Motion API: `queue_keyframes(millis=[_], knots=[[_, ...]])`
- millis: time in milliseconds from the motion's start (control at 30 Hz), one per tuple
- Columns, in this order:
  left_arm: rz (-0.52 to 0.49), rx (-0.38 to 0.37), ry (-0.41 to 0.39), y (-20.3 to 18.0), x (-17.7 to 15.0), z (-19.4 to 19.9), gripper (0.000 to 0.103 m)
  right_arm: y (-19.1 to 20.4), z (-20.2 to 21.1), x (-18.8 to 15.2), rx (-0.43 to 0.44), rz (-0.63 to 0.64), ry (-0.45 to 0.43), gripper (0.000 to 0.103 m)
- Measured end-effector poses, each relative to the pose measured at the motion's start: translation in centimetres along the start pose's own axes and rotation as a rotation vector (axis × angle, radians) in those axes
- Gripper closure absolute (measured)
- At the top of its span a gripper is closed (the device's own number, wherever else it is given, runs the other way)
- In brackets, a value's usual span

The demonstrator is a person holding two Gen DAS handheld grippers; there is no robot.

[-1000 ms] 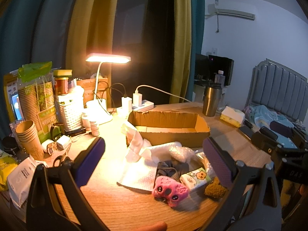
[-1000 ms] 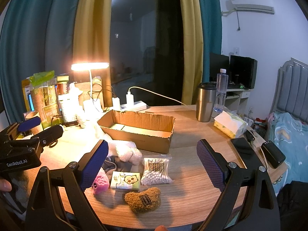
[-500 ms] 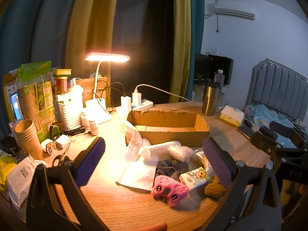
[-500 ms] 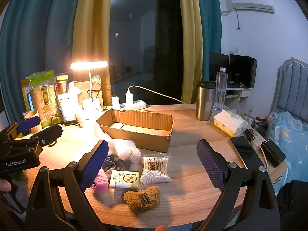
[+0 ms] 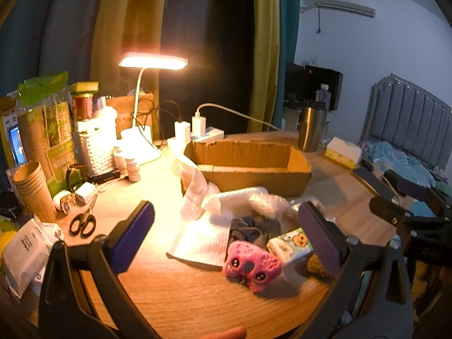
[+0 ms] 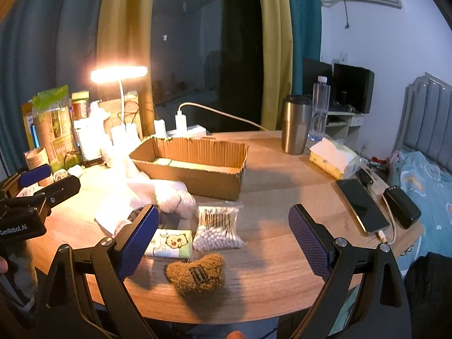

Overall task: Organize soft objects
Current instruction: 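Grasp the pink plush with the left gripper while the right gripper grasps the brown teddy bear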

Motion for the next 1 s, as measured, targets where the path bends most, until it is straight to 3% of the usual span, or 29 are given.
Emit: queue_keyframes(millis=[500, 767, 1000], knots=[[-0.093, -0.018, 0.18, -2.1, -4.1, -4.9, 0.001, -1.2, -3.9, -3.7, 0.042, -0.048, 0.13, 0.008], [-0.111, -0.079, 0.266, -3.4, -5.8, -7.3, 0.001, -1.6, -5.7, -5.6, 0.09, -0.068, 0.192, 0.008], [-0.164, -0.087, 0.322, -4.7, -7.0, -8.7, 0.002, -1.2, -7.1, -7.0, 0.138, -0.056, 0.25, 0.008]])
Point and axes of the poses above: each gripper's, at about its wrist camera, not at the fingertips, and z roughly against the way its jaws point, y to its left, x to its top, the point moved 2 cm from there along -z, roughly the way its jaws point, and after that the axes turned 14 degrees about x, right-handed, at the moved point
